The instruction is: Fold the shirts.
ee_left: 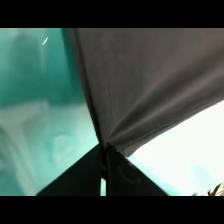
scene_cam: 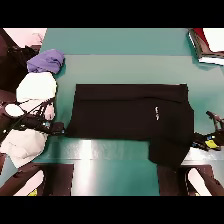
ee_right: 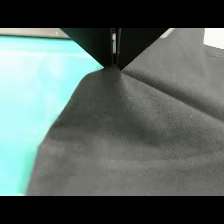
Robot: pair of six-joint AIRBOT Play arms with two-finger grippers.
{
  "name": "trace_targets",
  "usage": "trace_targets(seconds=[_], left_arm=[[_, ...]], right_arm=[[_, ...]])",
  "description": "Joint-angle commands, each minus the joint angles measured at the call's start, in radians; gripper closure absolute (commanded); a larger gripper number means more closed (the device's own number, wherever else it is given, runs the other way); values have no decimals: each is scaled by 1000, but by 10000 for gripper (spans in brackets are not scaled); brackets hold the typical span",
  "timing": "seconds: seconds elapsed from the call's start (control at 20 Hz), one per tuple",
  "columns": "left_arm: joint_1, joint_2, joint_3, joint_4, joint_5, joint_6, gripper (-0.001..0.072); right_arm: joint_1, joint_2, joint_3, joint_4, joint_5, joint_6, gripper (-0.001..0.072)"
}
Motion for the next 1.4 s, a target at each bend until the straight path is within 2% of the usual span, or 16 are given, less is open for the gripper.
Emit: trace_targets(seconds=[0.0,0.15,0.35,0.55,0.7,0.9,1.1,1.15,1.2,1.25,1.3,1.35], left_arm=[[1,117,1,48,-133,-63,686],[1,132,39,-32,-107,-75,687],[1,55,120,-54,19,-88,687],[1,-125,245,-100,97,-85,687],[1,-263,341,-126,210,-86,686],[1,-442,465,-195,277,-84,686],[1,-578,529,-291,355,-24,684],[1,-595,540,-296,382,-25,684],[1,-599,543,-302,418,-27,682],[1,-599,546,-317,438,-26,493],[1,-599,557,-320,447,-30,199],[1,-598,575,-320,428,-33,157]], right_arm=[[6,133,50,-39,40,9,691],[10,148,145,16,-12,9,691],[97,-28,297,115,-101,-6,691],[194,-254,459,110,-195,1,691],[221,-409,576,110,-201,5,691],[250,-578,718,111,-220,34,691],[294,-721,843,119,-221,72,688],[301,-756,874,123,-222,108,654],[304,-789,906,152,-221,114,478],[303,-815,934,198,-221,114,370],[298,-836,961,240,-223,113,341],[287,-853,988,283,-228,113,340]])
